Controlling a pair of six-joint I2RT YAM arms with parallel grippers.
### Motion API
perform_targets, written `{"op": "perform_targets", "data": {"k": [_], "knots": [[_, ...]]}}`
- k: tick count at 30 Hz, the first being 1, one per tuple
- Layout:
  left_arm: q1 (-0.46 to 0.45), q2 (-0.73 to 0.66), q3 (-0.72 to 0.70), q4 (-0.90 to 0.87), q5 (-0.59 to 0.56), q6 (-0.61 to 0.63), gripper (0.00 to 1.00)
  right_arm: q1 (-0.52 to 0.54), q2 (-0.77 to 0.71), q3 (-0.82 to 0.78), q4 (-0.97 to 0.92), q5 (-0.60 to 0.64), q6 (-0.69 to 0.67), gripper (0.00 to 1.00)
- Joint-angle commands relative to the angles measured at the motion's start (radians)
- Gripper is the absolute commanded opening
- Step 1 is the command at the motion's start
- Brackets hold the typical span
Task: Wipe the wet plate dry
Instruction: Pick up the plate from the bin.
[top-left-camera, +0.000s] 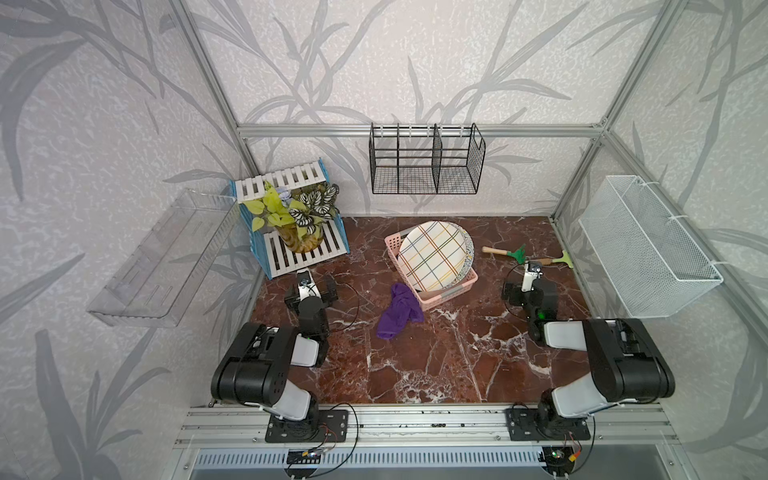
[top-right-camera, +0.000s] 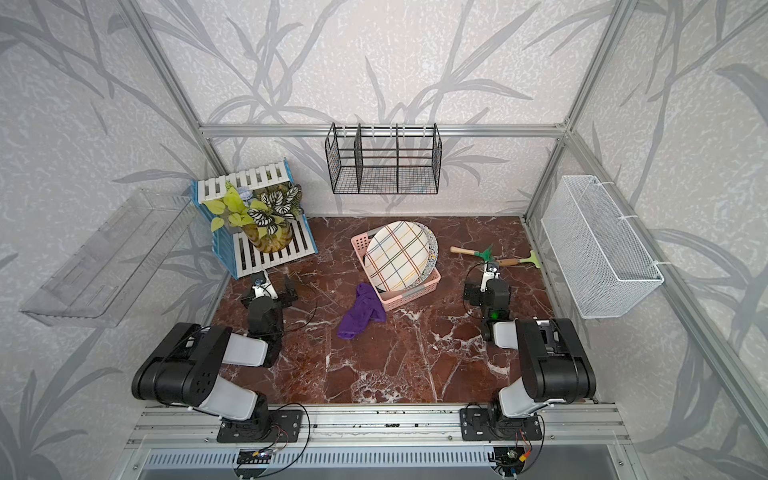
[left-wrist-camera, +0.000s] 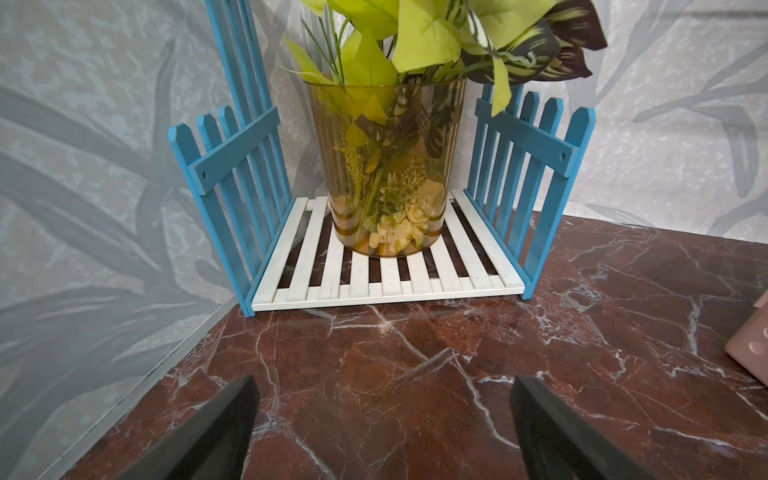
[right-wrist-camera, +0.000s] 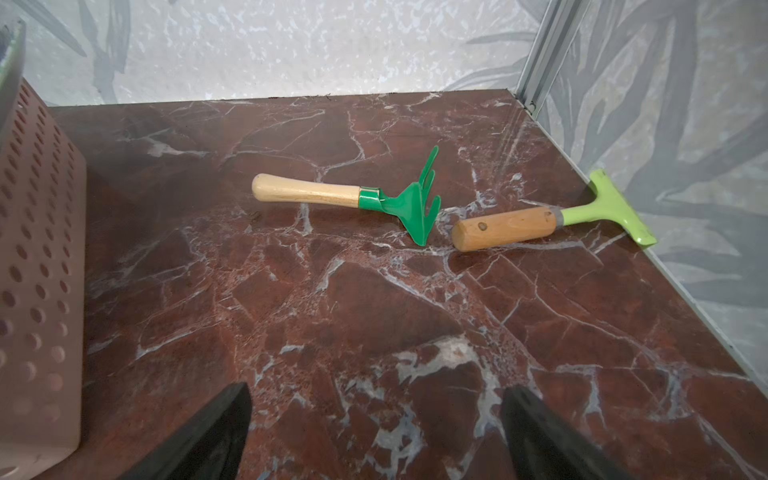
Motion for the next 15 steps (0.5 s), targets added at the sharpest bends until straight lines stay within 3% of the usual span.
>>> {"op": "perform_targets", "data": {"k": [1, 14, 15], "knots": [[0.005, -0.005, 0.004, 0.017, 0.007, -0.001, 1.00, -0.004, -0.009, 0.021, 0.003, -0.007, 0.000, 0.99], [0.003, -0.028, -0.001, 0.015, 0.027, 0.023, 1.00, -0.004, -0.043, 0.032, 0.006, 0.011, 0.005, 0.99], [-0.015, -0.076, 0.006, -0.019, 0.054, 0.068, 1.00, 0.000, -0.111, 0.062, -0.107, 0.016, 0.002, 0.99]]}}
